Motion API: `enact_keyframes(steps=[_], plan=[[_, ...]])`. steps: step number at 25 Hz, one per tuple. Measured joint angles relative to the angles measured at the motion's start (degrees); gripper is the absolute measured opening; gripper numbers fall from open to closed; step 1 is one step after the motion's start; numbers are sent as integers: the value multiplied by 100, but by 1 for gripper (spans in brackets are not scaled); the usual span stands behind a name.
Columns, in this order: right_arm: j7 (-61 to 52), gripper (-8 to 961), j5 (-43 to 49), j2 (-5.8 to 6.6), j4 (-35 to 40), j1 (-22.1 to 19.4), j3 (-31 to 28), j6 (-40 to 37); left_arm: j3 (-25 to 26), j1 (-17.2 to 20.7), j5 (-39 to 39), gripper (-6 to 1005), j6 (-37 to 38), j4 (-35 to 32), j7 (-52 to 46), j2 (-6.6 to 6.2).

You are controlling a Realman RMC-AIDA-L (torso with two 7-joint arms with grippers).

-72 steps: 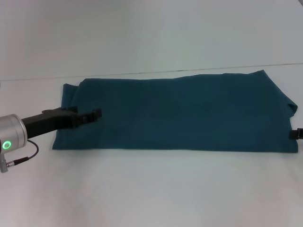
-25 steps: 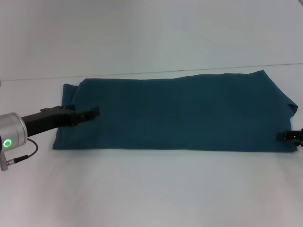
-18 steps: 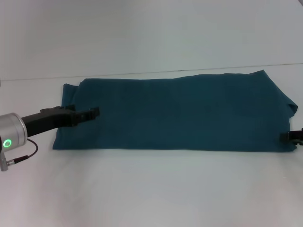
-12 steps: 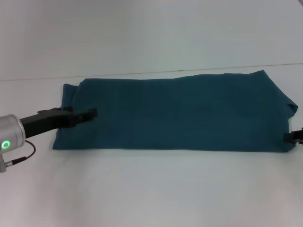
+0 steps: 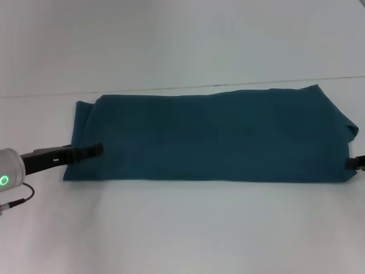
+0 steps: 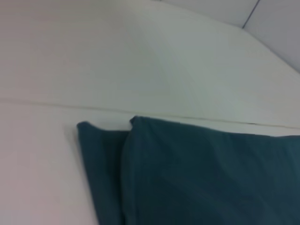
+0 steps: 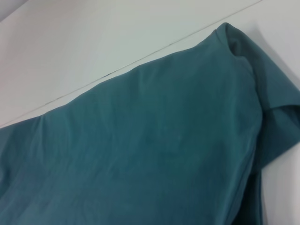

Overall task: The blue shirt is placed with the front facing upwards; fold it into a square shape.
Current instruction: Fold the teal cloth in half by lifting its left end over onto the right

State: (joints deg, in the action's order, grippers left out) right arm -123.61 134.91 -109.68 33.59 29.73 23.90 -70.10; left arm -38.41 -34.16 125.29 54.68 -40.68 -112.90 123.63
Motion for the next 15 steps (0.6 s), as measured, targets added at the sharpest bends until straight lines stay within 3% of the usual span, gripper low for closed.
enact_keyframes(steps=[15], plan=[[82, 0, -1, -1, -20, -29, 0, -48, 53, 15, 784, 938, 147, -96, -758, -40]])
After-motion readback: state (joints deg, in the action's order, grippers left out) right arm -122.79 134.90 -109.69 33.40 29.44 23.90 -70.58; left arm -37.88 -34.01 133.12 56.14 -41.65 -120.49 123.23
